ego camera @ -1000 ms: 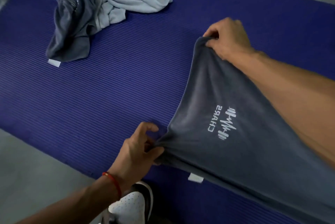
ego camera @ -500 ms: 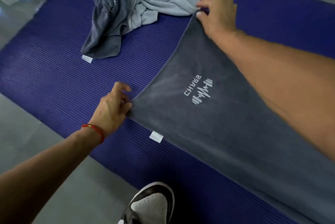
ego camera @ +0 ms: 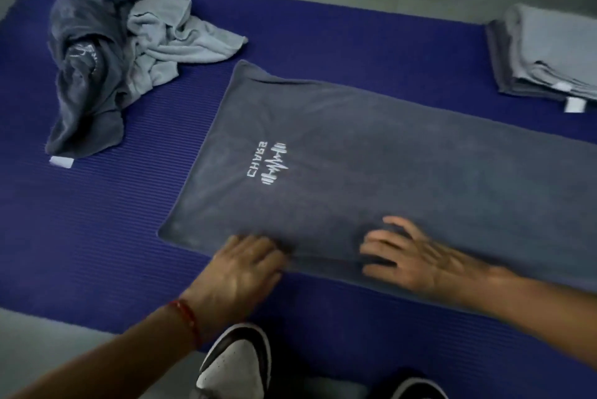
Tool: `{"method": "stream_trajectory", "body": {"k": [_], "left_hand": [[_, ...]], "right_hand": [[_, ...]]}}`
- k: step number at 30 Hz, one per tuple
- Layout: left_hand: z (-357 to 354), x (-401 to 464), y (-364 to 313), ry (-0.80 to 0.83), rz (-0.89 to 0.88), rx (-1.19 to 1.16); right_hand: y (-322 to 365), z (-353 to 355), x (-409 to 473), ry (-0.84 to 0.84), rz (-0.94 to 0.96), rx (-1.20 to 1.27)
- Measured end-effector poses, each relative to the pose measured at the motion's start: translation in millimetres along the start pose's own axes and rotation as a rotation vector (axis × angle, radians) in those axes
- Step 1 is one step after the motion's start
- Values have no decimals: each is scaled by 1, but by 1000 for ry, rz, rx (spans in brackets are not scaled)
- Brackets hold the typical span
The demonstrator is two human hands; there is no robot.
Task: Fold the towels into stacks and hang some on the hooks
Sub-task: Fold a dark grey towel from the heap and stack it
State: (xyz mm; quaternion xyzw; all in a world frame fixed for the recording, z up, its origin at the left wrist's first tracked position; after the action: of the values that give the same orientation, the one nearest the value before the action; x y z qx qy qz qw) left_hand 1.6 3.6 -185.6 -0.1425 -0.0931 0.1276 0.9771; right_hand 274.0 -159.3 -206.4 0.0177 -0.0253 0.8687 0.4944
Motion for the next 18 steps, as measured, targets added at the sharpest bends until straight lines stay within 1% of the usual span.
{"method": "stream_trajectory", "body": {"k": [2, 4, 6, 9, 13, 15, 18], "left_hand": [[-29, 15, -39, 48, -190, 0], [-50, 24, -57, 75, -266, 27], [-60, 31, -57, 51, -267, 57], [-61, 38, -50, 35, -268, 94], [-54, 43, -43, 26, -281, 128], [-52, 44, -46, 27, -310, 181], [-50, 44, -54, 9, -329, 243]], "right_hand": [[18, 14, -37, 31, -71, -38], [33, 24, -60, 133, -180, -26], [39, 27, -76, 213, -316, 42], [40, 31, -83, 256, -451, 125], [35, 27, -73, 237, -500, 83], [34, 22, -61, 222, -523, 43], [36, 18, -47, 240, -514, -25]]}}
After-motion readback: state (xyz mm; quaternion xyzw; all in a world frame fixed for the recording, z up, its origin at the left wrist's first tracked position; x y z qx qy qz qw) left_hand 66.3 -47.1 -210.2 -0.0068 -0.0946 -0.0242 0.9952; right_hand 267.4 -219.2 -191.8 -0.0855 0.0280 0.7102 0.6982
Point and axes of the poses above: each hand's wrist, its own x-axis towards the middle knuckle, its own z-axis out of the back of the hand, y = z × x, the point moved 3 cm from there along x, towards the middle knuckle, and after that the axes turned 1 degree about -y, right-handed, at the moved point
